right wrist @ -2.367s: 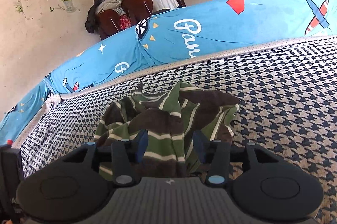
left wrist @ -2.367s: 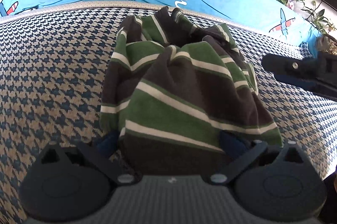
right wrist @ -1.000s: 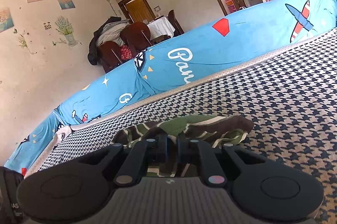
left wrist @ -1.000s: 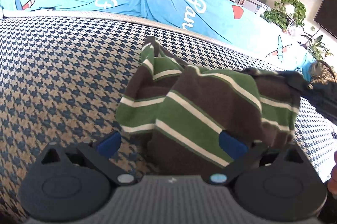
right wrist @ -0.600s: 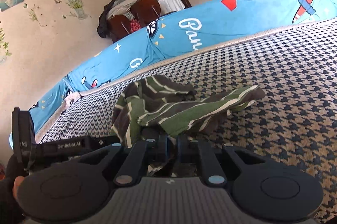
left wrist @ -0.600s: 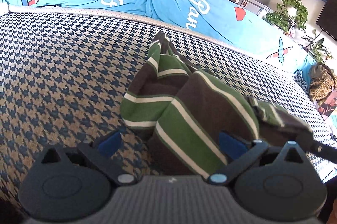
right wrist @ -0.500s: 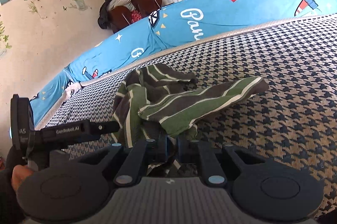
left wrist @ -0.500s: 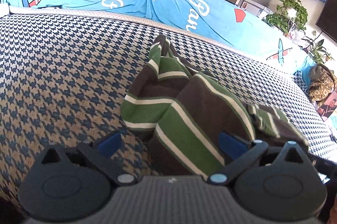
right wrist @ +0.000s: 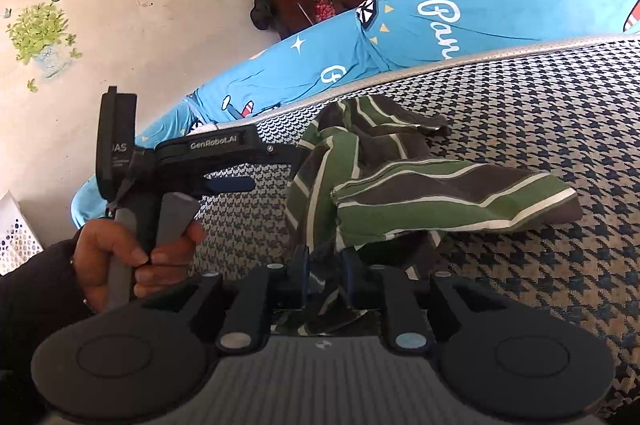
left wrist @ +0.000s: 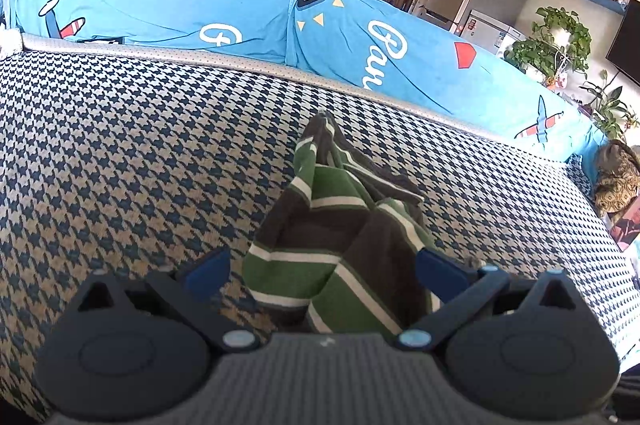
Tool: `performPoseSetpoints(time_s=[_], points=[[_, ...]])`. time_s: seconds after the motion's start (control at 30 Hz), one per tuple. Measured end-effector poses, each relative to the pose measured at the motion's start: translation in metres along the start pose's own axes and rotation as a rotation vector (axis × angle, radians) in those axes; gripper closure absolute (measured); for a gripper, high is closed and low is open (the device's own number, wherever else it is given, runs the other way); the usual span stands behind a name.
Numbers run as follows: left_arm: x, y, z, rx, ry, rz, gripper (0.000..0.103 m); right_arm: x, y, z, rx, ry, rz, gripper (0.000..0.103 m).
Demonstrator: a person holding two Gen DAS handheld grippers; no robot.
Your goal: Fold clothes
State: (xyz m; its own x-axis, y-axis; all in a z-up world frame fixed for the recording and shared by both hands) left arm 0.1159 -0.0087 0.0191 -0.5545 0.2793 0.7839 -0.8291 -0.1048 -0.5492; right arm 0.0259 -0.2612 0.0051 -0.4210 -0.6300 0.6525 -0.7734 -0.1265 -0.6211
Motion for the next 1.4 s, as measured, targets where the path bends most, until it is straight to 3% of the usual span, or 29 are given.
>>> performPoseSetpoints(time_s=[0.33, 0.43, 0.83, 1.27, 1.4], points=[[-0.014, -0.042, 0.003, -0.063, -0.041, -0.010, 0.000, 0.008, -0.007, -0.015, 0.034, -0.141, 0.016, 0.083], [-0.023, -0.052, 0.004, -0.072, -0.042, -0.027, 0.000, 0.009, -0.018, -0.016, 0.050, -0.110, 0.037, 0.073], [-0.051, -0.079, -0.015, -0.015, 0.006, -0.080, 0.000, -0.016, -0.071, 0.027, -0.034, 0.050, 0.060, 0.073], [-0.079, -0.094, -0.020, 0.024, 0.070, -0.150, 0.000, -0.073, -0.113, 0.057, 0.017, 0.144, -0.054, 0.068], [-0.086, -0.095, -0.019, 0.014, 0.054, -0.164, 0.000, -0.093, -0.122, 0.065, 0.032, 0.170, -0.095, 0.065]])
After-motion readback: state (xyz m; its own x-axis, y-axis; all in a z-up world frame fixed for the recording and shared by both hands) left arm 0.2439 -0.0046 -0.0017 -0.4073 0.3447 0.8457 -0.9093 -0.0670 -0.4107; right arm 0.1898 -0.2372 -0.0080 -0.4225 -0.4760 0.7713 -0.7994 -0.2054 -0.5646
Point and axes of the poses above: each gripper's, at about its wrist camera, not at the fingertips, and x roughly against the way its jaws point, z to its right, y to its underside, the point moved 5 cm from there along -x, roughly the way its jaws point, and after that the axes turned 13 degrees about -z, right-handed, at the moved point
